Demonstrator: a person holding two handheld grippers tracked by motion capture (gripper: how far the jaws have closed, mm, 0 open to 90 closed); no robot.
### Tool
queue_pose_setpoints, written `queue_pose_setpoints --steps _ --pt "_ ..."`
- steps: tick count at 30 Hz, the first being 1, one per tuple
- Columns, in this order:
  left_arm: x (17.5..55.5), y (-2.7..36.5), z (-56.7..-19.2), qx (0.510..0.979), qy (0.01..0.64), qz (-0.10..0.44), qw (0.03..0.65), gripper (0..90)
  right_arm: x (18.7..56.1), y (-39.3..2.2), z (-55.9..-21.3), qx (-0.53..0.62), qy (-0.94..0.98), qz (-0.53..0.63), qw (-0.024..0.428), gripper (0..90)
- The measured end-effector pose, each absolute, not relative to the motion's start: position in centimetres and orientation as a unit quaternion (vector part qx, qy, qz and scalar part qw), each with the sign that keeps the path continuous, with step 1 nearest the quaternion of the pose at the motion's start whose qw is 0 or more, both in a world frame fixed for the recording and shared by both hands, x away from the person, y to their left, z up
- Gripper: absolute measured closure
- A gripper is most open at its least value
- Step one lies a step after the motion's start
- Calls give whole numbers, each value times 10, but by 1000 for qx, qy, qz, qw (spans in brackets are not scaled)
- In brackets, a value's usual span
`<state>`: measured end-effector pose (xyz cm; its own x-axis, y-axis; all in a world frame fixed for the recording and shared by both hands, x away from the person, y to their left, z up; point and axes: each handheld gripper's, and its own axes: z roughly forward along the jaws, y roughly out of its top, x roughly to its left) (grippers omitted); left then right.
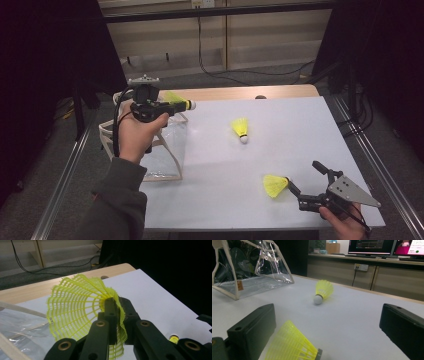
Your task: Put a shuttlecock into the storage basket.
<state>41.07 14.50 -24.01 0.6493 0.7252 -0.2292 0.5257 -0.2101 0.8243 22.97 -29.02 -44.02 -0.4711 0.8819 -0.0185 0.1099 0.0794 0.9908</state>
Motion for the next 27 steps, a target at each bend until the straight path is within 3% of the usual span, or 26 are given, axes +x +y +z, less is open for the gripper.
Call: queue_pose_setpoints --steps 27 --pt "417 174 -240 758 434 130 469 858 230 -290 -440 382 650 560 344 6"
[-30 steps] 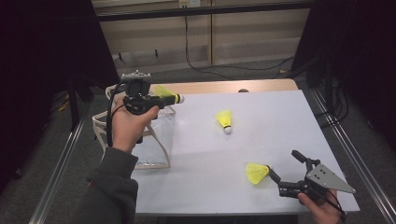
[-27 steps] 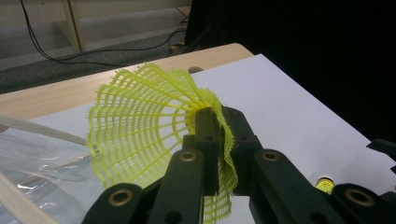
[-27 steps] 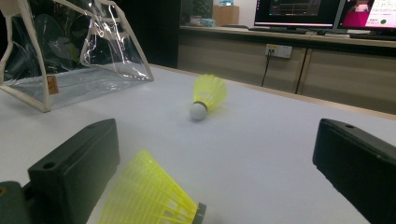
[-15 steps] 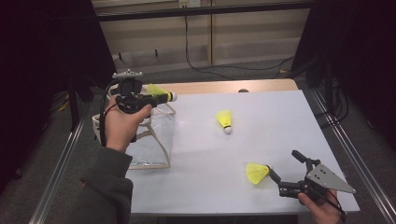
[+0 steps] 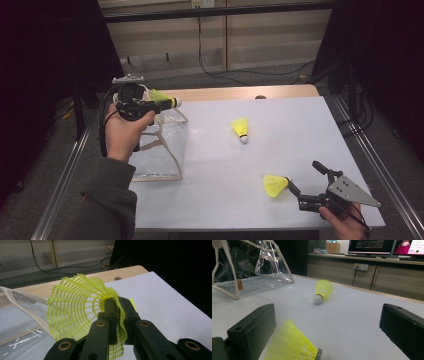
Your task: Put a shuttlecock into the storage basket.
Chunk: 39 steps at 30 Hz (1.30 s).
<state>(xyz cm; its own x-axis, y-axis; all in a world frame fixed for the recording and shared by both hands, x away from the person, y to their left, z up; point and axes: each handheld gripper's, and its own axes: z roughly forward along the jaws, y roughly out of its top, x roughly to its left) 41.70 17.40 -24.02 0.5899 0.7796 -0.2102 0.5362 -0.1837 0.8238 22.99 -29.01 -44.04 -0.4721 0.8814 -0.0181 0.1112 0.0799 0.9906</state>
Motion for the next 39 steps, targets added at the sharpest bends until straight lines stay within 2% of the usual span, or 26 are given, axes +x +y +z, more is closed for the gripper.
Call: queue_pose_setpoints --steps 39 --pt "427 199 -240 739 462 156 466 858 230 -290 -441 380 651 561 342 5"
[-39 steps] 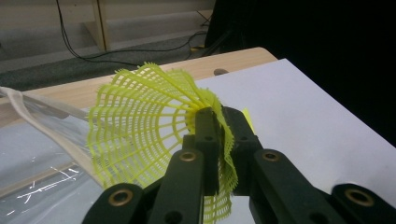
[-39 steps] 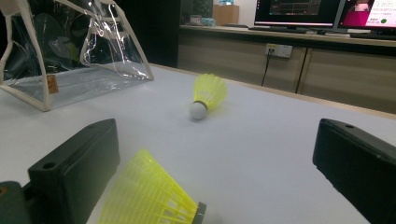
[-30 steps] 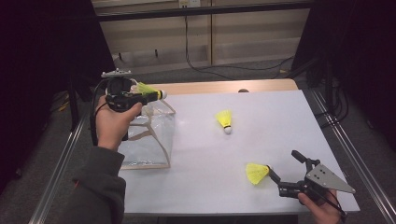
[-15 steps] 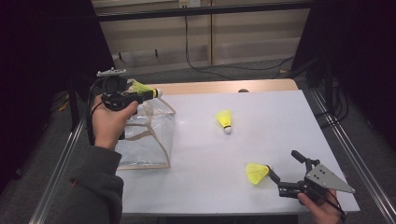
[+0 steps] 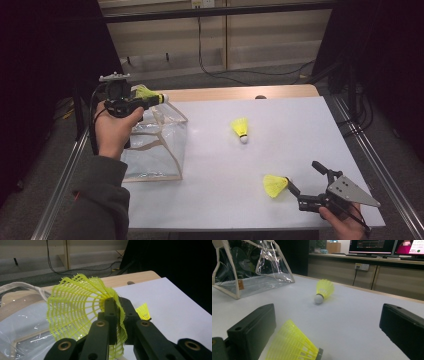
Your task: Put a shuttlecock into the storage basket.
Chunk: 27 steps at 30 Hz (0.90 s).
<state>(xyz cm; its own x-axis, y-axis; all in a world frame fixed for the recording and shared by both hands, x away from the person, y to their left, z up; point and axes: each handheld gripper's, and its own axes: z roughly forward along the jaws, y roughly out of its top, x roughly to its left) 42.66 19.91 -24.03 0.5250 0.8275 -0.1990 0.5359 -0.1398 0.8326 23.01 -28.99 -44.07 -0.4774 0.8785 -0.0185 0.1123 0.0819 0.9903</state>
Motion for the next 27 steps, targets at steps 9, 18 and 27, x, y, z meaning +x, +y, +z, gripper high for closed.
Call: queue_pose_setpoints --steps 9,18,27 --pt "430 205 -243 730 473 160 467 857 230 -290 -441 380 651 561 342 6" --pt "433 213 -243 721 483 167 467 857 230 -290 -441 381 651 561 341 6" --pt "437 221 -244 715 494 173 464 857 230 -290 -441 381 651 561 342 6"
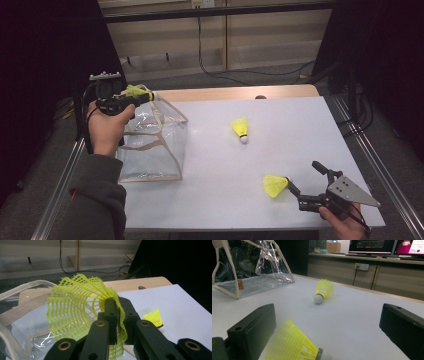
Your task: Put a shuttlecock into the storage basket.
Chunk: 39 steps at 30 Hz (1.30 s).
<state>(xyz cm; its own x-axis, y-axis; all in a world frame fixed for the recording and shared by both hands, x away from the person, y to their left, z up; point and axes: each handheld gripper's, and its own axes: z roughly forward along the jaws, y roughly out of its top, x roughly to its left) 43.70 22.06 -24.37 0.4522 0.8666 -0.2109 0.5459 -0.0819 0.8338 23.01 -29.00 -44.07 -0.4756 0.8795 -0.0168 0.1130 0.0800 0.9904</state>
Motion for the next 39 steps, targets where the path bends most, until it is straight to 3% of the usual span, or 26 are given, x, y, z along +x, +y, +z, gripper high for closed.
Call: queue_pose_setpoints --steps 39 --pt "452 229 -254 700 527 188 443 857 230 -290 -441 382 651 560 340 7"
